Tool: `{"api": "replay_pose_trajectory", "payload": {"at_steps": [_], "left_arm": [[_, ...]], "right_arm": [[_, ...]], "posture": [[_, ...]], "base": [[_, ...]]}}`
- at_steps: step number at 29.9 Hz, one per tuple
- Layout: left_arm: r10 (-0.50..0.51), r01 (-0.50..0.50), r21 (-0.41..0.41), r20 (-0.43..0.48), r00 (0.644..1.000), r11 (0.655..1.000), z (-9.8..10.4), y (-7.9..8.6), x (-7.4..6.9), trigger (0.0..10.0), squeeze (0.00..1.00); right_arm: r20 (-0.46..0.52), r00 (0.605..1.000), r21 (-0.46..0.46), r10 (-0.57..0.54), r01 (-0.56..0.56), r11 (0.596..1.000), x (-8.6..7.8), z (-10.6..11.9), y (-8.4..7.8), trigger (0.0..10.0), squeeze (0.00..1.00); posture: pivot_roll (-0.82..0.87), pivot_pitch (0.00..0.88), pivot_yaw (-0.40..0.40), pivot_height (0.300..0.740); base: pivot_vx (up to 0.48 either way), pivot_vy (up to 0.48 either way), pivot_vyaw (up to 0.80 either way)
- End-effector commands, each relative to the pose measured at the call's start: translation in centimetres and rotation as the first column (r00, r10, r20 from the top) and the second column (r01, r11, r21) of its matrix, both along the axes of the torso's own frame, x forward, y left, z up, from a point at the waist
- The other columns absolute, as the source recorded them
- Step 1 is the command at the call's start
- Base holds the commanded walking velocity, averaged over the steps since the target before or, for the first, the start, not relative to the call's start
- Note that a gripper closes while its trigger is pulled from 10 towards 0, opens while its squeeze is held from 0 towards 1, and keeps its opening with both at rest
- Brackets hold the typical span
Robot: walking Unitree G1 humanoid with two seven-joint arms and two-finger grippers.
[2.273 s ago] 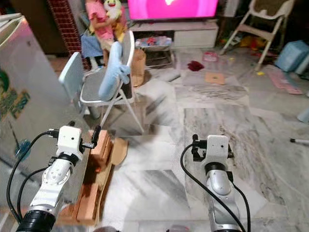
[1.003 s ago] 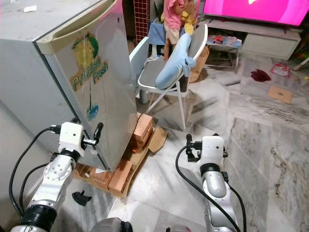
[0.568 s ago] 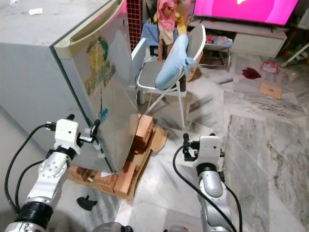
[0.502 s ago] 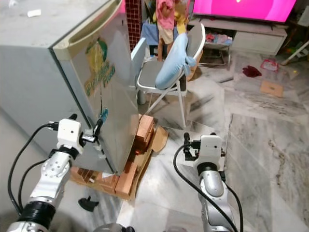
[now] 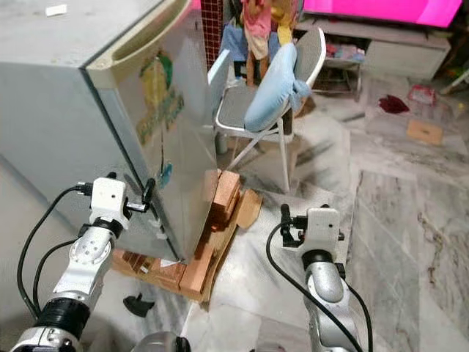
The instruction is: Restocking fridge
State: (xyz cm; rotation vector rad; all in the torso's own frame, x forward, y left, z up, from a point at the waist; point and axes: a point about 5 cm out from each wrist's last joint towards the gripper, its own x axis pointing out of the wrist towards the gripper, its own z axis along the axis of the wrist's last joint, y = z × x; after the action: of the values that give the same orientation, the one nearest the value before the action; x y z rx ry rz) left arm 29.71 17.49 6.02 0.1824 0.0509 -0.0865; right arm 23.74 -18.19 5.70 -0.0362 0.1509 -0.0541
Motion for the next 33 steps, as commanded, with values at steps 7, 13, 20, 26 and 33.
{"api": "replay_pose_trajectory", "payload": {"at_steps": [7, 13, 20, 26, 33], "left_arm": [[-0.040, 0.040, -0.013, 0.033, 0.999, 0.999, 1.1, -0.6, 1.6, 10.0, 0.00], [-0.046, 0.047, -0.021, 0.031, 0.998, 0.999, 1.3, -0.7, 2.4, 10.0, 0.00], [-0.072, 0.075, -0.081, 0.036, 0.997, 0.994, 1.8, -1.2, 3.2, 10.0, 0.00], [-0.167, 0.171, -0.118, 0.042, 0.985, 0.978, 2.1, -3.3, 3.5, 10.0, 0.00], [-0.268, 0.269, -0.115, 0.030, 0.963, 0.956, 1.8, -5.3, 3.3, 10.0, 0.00]], "right_arm": [[0.023, 0.994, 0.119, 0.109, -0.111, 0.987, 0.4, 0.9, 1.3, 10.0, 0.00], [0.023, 0.984, 0.139, 0.178, -0.180, 0.974, 0.4, 1.1, 1.9, 10.0, 0.00], [0.016, 0.983, 0.136, 0.184, -0.185, 0.973, 0.3, 1.1, 1.7, 10.0, 0.00], [0.013, 0.982, 0.131, 0.187, -0.187, 0.974, 0.5, 1.1, 1.6, 10.0, 0.00], [0.013, 0.982, 0.126, 0.188, -0.188, 0.974, 0.6, 1.2, 1.6, 10.0, 0.00]], "posture": [[-0.06, 0.000, 0.010, 0.740], [-0.07, 0.000, 0.005, 0.740], [-0.08, 0.000, 0.004, 0.740], [-0.09, 0.000, 0.005, 0.740], [-0.09, 0.000, 0.010, 0.740]], "base": [[0.000, 0.000, 0.00], [0.000, 0.000, 0.00], [0.000, 0.000, 0.00], [0.000, 0.000, 0.00], [0.000, 0.000, 0.00]]}}
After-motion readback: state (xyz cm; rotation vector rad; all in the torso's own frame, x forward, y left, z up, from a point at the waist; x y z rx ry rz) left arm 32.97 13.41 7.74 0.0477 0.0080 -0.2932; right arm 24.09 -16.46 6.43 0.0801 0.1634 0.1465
